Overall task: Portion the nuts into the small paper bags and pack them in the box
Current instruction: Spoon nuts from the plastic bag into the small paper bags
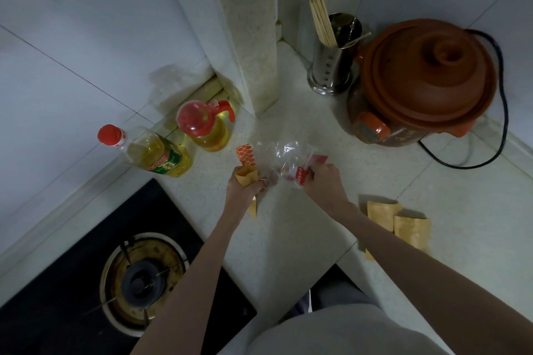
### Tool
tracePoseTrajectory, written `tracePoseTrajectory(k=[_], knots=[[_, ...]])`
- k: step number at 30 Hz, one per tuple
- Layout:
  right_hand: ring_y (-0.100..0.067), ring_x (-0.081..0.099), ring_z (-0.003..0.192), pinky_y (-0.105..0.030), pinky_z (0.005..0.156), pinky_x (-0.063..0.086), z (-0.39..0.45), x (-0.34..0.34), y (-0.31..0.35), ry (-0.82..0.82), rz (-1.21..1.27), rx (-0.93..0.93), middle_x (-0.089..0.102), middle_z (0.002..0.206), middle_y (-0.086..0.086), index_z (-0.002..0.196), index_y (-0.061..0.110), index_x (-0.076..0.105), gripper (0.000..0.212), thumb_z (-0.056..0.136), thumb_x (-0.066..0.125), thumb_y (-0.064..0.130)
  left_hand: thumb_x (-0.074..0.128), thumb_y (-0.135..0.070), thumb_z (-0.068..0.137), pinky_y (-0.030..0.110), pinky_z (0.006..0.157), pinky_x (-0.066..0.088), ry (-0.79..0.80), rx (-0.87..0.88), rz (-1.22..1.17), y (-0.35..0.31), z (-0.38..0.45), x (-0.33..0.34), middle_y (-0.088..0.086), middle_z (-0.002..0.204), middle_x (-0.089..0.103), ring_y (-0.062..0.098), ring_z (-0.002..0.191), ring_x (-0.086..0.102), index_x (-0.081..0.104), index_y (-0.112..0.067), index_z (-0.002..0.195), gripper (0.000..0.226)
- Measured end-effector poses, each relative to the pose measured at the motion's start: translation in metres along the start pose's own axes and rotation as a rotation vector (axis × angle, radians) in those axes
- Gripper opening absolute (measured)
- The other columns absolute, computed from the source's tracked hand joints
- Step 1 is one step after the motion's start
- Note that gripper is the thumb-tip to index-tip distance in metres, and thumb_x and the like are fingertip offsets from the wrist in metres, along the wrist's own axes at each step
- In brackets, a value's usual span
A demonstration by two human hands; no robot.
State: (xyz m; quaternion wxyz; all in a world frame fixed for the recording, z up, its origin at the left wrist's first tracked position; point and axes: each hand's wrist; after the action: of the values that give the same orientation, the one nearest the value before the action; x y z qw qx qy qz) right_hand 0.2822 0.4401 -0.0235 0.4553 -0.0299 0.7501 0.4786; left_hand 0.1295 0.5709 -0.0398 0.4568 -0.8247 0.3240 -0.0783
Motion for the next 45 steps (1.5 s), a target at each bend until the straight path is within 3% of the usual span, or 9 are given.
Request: tracePoseTrajectory(k=[3,14,18,25,29,32,35,39,45], knots=[[-0.012,0.044,0.042,-0.026,0.046,0.038,0.002,0.009,0.003,0.039,0.003,0.042,0.061,0.058,-0.006,0.081,0.004,0.063,0.022,0.092,0.06,0.022,0.067,0.005,0.075,0.008,0.054,0.048,0.003,-0.022,-0.006,-0.001,0.004,0.001,-0.003,0.093,0.064,0.007,0.083,0.062,0.054,-0.026,0.103,0.043],[-0.019,0.055,0.059,-0.025,0.061,0.043,0.04,0.018,0.015,0.233,-0.007,0.043,0.061,0.06,-0.013,0.06,0.003,0.066,0.03,0.081,0.073,0.023,0.064,0.004,0.076,0.014,0.064,0.048,0.052,-0.064,0.055,0.001,0.023,-0.001,-0.001,0.099,0.067,0.01,0.088,0.064,0.054,-0.019,0.109,0.042],[-0.027,0.067,0.075,-0.035,0.076,0.05,0.049,0.022,0.016,0.307,-0.028,0.059,0.071,0.077,-0.019,0.078,-0.002,0.074,0.029,0.08,0.072,0.027,0.064,-0.001,0.068,0.018,0.065,0.05,0.056,-0.082,-0.022,0.004,0.023,-0.004,-0.001,0.096,0.068,0.01,0.087,0.065,0.058,-0.021,0.107,0.044],[0.006,0.055,0.038,-0.021,0.05,0.045,0.042,0.032,0.008,0.421,0.207,0.366,0.056,0.037,0.017,0.051,0.013,0.067,0.026,0.075,0.069,0.006,0.06,-0.005,0.06,0.038,0.069,0.058,0.056,-0.111,-0.148,0.013,0.019,-0.005,0.004,0.084,0.068,0.022,0.082,0.067,0.063,-0.015,0.092,0.034],[-0.009,0.057,0.037,-0.016,0.039,0.042,0.03,0.042,-0.004,0.33,0.447,0.63,0.062,0.041,0.0,0.044,0.015,0.069,0.031,0.069,0.065,-0.004,0.06,-0.008,0.063,0.033,0.064,0.053,0.085,-0.1,-0.17,0.011,0.015,-0.011,0.003,0.076,0.059,0.018,0.075,0.059,0.058,-0.013,0.084,0.022],[-0.029,0.066,0.062,-0.041,0.06,0.055,0.023,0.051,-0.004,0.226,0.628,0.766,0.067,0.065,-0.021,0.066,-0.004,0.071,0.006,0.064,0.072,-0.01,0.06,-0.011,0.066,0.034,0.069,0.05,0.111,-0.076,-0.169,0.01,0.015,-0.017,0.007,0.081,0.057,0.02,0.079,0.057,0.056,-0.01,0.088,0.023],[-0.03,0.062,0.072,-0.044,0.066,0.052,0.02,0.054,-0.002,0.13,0.731,0.833,0.062,0.074,-0.021,0.081,-0.019,0.065,0.022,0.062,0.074,-0.013,0.061,-0.01,0.066,0.04,0.072,0.05,0.103,-0.09,-0.189,0.009,0.013,-0.018,0.011,0.086,0.056,0.024,0.082,0.057,0.058,-0.009,0.093,0.027],[-0.03,0.063,0.07,-0.048,0.071,0.055,0.02,0.053,0.0,0.072,0.792,0.854,0.063,0.073,-0.019,0.079,-0.011,0.068,0.012,0.068,0.073,-0.01,0.062,-0.01,0.065,0.037,0.07,0.05,0.095,-0.111,-0.181,0.01,0.009,-0.017,0.007,0.082,0.058,0.022,0.08,0.057,0.059,-0.011,0.09,0.025],[-0.019,0.065,0.067,-0.024,0.057,0.052,0.022,0.043,-0.005,0.073,0.662,0.719,0.068,0.074,-0.008,0.083,-0.001,0.073,0.013,0.08,0.062,-0.006,0.061,-0.01,0.064,0.04,0.072,0.049,0.02,-0.127,-0.236,0.007,0.008,-0.027,0.008,0.084,0.06,0.025,0.082,0.057,0.063,-0.012,0.091,0.027]])
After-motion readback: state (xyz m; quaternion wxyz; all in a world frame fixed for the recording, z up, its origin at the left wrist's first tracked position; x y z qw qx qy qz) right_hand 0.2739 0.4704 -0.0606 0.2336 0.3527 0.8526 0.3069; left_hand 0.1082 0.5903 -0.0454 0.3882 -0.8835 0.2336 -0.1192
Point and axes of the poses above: each hand's wrist, its own z-axis towards the middle knuckle, its own x-axis out of the palm, y = z × x
